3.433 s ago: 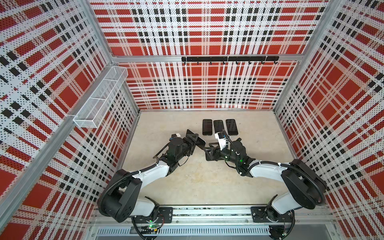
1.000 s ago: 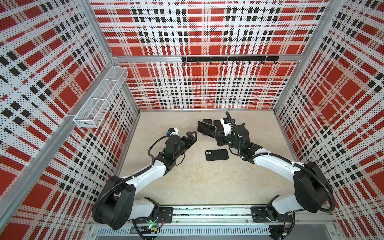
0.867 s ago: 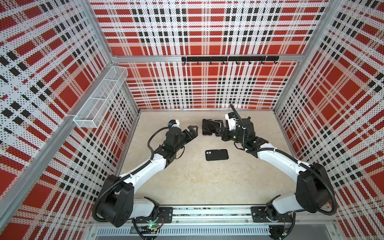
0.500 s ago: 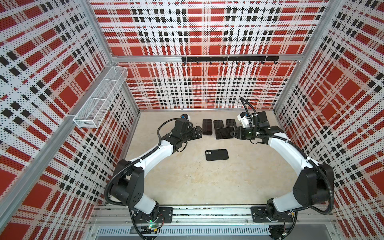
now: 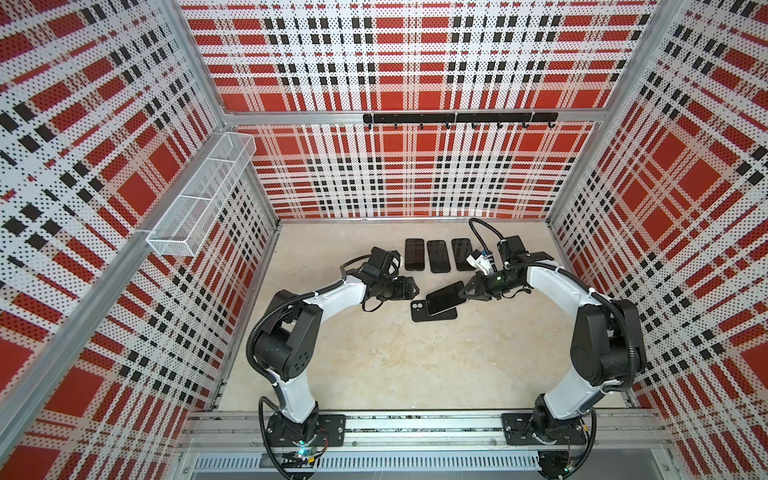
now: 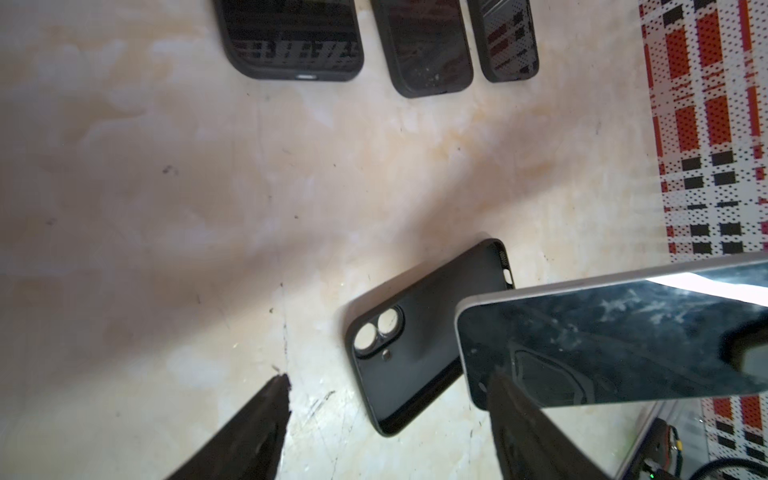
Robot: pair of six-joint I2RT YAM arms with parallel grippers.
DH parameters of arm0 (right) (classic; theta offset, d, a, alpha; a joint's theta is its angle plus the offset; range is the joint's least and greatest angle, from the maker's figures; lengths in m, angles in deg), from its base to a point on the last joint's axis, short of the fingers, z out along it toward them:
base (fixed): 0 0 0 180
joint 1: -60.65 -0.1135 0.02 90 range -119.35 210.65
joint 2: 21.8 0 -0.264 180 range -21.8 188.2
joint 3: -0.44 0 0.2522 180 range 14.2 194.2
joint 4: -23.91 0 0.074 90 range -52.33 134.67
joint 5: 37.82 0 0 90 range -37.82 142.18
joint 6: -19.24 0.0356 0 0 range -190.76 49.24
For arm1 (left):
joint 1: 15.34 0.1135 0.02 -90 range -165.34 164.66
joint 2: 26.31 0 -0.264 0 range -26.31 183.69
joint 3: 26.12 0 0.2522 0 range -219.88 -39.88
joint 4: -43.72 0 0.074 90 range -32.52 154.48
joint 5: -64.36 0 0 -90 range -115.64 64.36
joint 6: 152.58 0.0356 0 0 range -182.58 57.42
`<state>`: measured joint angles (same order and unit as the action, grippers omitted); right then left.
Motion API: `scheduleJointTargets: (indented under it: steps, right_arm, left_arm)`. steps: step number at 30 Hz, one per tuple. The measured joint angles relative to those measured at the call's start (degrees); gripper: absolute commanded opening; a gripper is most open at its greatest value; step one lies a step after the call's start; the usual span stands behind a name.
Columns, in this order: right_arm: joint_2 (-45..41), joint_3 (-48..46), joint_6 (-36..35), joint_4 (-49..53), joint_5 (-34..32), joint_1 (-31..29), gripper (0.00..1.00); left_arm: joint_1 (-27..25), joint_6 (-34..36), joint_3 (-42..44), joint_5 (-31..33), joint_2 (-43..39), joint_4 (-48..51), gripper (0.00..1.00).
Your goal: Put the phone into the phone case
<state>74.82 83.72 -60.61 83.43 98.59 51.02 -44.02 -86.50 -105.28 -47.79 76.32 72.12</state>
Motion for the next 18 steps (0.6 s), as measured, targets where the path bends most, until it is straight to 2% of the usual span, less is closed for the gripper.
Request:
scheduleJointTargets:
  steps: [5,18]
  right_arm:
    - [1.97,-0.57,0.09,-1.44,1.49,0.0,0.0]
    - [5.07,-2.29,1.38,-5.81,2.49,0.0,0.0]
  left_arm:
    - [0.0,-0.15,0.96,-3.65,1.05,-1.92,0.65]
    - [0.35,-0.26,5.35,-8.24,3.26,-3.8,0.59]
